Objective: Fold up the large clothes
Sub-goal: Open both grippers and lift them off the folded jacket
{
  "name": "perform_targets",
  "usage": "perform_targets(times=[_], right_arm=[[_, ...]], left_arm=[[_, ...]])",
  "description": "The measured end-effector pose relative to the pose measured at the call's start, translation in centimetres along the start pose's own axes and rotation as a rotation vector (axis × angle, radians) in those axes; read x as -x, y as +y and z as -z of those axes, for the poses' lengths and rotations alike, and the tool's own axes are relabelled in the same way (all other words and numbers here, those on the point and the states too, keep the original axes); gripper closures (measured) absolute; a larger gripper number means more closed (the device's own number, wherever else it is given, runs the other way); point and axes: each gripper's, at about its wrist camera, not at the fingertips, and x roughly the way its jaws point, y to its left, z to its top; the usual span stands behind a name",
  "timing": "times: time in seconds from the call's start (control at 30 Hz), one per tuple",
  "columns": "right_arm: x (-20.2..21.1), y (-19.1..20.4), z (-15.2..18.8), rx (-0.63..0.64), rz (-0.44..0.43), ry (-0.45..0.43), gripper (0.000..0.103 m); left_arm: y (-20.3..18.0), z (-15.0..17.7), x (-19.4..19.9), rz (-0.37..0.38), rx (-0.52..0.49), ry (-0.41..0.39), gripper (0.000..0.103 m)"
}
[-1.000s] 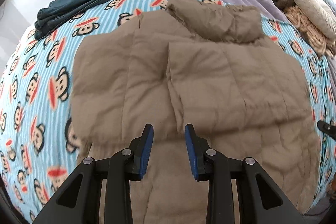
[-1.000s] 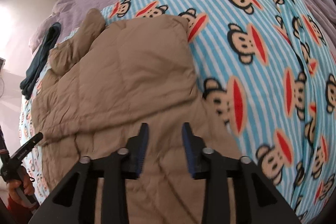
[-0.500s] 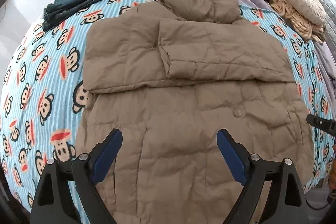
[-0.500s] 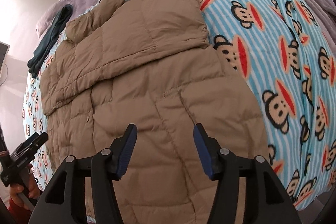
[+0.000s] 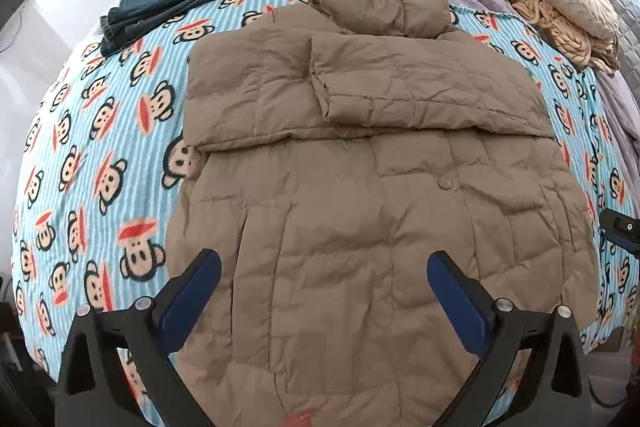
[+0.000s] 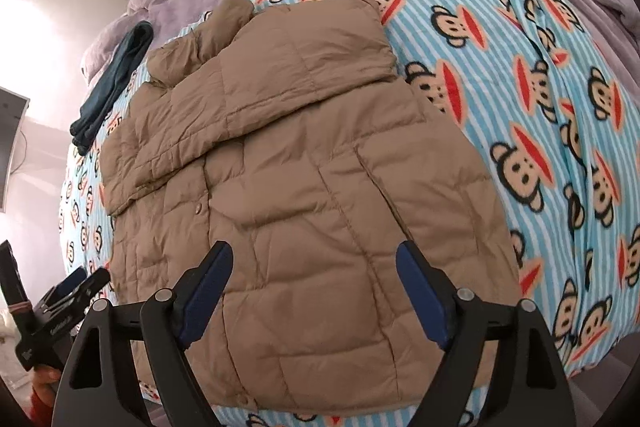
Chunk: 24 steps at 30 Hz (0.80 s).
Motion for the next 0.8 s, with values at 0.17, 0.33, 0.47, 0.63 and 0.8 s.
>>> perform_targets(times=[0.17, 0.33, 0.47, 0.63, 0.8], right_arm=[[0.6, -0.3, 2.1, -0.007, 0.006, -0.012, 0.015], [0.6, -0.7, 4.3, -0.013, 0.007, -0.021, 0.015], [0.2, -1.4, 5.5, -0.057, -0.006, -0.004, 0.015], [0.3, -0.9, 6.4, -0.022, 0.028, -0.015, 0.015], [0.8, -2.1, 6.7, -0.022, 0.043, -0.017, 0.015]], left_arm=[[0.0, 2.6, 0.3, -0.009, -0.012, 0.04, 0.0], [0.8, 5.4, -0.4, -0.045, 0.0, 0.093, 0.0], [1.1, 6.8, -0.5, -0.046, 0.003, 0.117, 0.0], [1.3, 7.6, -0.4, -0.034, 0.01, 0.131, 0.0], [3.8, 8.8, -0.7, -0.017, 0.098, 0.162, 0.0]])
